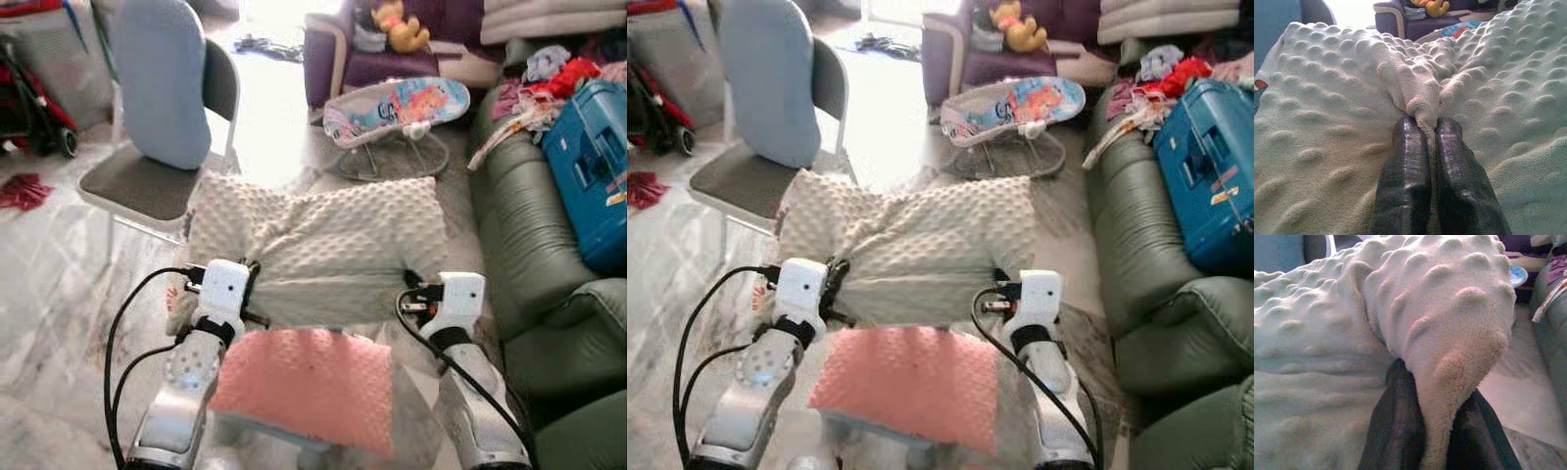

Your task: Move the pillow to the sofa

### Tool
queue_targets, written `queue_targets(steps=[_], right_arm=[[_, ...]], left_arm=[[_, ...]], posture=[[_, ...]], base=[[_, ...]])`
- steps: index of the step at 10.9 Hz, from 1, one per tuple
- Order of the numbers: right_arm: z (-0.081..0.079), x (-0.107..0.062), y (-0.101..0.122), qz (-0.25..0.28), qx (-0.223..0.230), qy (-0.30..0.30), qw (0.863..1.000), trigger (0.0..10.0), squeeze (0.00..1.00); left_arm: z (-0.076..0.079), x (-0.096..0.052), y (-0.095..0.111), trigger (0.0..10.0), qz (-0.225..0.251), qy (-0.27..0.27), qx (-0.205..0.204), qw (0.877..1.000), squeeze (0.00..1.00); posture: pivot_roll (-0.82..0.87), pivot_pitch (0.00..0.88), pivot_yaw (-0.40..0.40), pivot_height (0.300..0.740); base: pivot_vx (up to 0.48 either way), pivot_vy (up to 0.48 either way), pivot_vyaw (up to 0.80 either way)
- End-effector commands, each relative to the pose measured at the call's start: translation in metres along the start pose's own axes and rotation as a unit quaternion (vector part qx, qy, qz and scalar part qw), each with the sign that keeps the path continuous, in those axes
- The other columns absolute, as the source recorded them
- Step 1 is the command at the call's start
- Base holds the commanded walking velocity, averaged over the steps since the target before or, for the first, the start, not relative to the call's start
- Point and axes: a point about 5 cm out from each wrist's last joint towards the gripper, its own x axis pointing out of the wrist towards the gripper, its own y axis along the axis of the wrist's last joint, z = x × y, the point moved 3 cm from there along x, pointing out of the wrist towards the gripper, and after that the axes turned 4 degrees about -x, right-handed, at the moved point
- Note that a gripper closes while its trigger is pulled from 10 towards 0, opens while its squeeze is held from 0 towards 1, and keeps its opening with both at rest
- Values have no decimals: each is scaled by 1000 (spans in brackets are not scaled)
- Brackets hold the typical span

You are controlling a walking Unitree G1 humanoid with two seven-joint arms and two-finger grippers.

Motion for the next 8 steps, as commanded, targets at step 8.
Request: queue_targets(steps=[8], right_arm=[[13,-2,5,-1,-3,-23,1000,10000,0]], left_arm=[[3,-1,8,10000,7,-8,-4,1000,0]], posture=[[-67,0,-53,740]], base=[[-342,0,0]])
